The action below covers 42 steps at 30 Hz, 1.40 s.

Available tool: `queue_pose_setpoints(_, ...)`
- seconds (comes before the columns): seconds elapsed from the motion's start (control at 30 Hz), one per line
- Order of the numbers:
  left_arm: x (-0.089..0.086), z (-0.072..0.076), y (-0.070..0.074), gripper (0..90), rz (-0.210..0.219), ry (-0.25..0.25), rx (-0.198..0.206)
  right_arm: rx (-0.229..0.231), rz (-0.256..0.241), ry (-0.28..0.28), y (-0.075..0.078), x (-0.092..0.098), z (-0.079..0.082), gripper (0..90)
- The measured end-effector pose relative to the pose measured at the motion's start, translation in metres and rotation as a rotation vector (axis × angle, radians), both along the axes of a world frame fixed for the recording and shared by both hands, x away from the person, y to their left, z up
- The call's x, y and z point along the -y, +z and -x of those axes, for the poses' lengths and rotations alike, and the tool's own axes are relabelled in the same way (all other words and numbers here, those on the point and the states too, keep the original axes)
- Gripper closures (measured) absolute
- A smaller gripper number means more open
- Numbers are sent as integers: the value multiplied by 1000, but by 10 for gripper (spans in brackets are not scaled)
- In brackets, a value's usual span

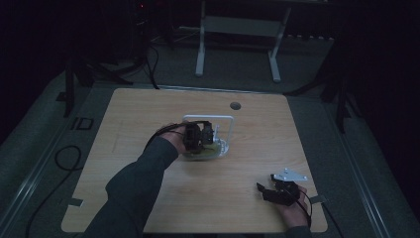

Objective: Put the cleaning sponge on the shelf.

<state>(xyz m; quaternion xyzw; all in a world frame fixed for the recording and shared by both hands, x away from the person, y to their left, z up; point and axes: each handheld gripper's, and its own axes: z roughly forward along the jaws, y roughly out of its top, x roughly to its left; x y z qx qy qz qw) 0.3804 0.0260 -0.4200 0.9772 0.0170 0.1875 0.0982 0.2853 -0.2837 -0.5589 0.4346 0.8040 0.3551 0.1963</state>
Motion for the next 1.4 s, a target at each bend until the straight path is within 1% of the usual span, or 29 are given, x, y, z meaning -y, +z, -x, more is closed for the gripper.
queue_pose_setpoints(0.2,6,-3,0,713,-10,-7,1,0,0,0,0,0,0,302)
queue_pose_setpoints(0.27,7,-4,-1,713,-5,-6,-2,0,0,0,0,0,0,302)
queue_pose_setpoints(0.43,10,-8,-6,713,-17,-10,-2,-1,0,0,0,0,0,302)
queue_pose_setpoints(0.5,10,-9,-7,713,-18,-9,5,0,0,0,0,0,0,302)
queue_pose_setpoints(0.73,12,-12,-10,713,-23,-10,5,0,0,0,0,0,0,302)
queue_pose_setpoints(0.83,14,-13,-12,713,-27,-18,12,0,0,0,0,0,0,302)
queue_pose_setpoints(0.93,15,-14,-13,713,-31,-16,9,0,0,1,0,0,0,302)
queue_pose_setpoints(1.07,17,-15,-17,713,-35,-23,13,0,0,0,0,0,0,301)
queue_pose_setpoints(1.13,18,-16,-19,713,-44,-26,18,0,1,1,0,0,0,302)
queue_pose_setpoints(1.4,22,-18,-23,713,-54,-24,32,0,1,2,0,0,0,301)
